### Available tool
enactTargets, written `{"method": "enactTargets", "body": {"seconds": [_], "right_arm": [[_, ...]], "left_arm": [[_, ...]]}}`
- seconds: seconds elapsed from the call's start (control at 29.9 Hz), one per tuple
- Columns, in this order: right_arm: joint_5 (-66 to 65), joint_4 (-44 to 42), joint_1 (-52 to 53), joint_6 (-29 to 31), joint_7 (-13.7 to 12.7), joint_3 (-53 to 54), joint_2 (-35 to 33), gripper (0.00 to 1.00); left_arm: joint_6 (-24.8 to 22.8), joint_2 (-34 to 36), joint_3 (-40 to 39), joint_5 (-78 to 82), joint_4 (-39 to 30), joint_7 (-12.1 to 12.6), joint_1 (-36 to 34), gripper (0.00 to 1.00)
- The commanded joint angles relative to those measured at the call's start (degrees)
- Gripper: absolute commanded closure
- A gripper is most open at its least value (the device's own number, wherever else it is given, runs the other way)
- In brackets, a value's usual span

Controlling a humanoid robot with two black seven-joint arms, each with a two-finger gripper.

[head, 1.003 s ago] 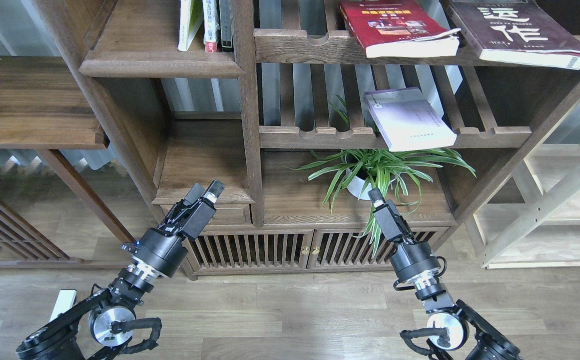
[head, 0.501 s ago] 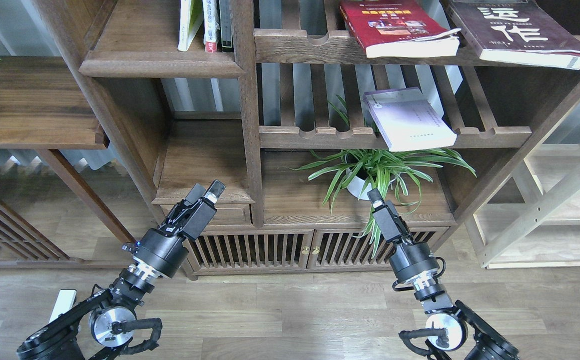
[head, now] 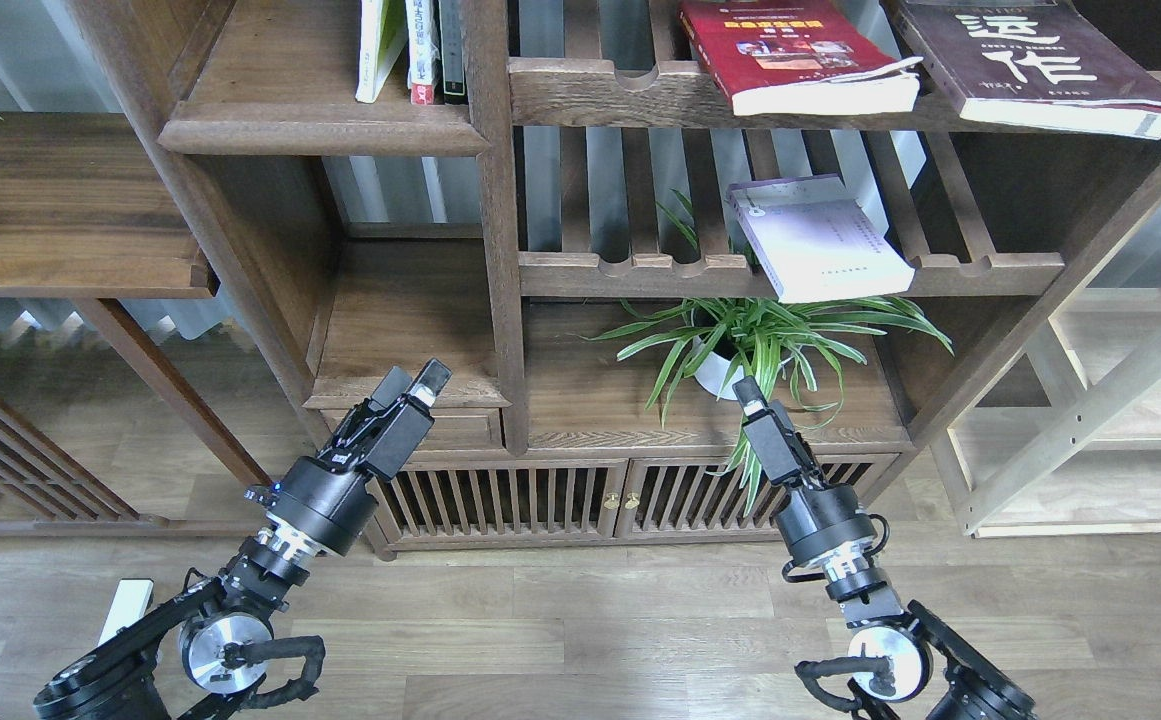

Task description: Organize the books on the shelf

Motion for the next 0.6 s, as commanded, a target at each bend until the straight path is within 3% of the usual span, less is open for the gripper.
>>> {"method": "enactTargets", "body": {"seconds": [0.0, 0.57], "right_arm": [[0.0, 0.0, 0.0, 0.0, 0.0, 0.0, 0.0, 0.00], [0.0, -0.3, 0.0, 0.0, 0.0, 0.0, 0.2, 0.00]], "left_arm": [[0.0, 0.0, 0.0, 0.0, 0.0, 0.0, 0.0, 0.01], [0.0, 0.0, -0.1, 0.0, 0.4, 0.0, -0.1, 0.01]]}}
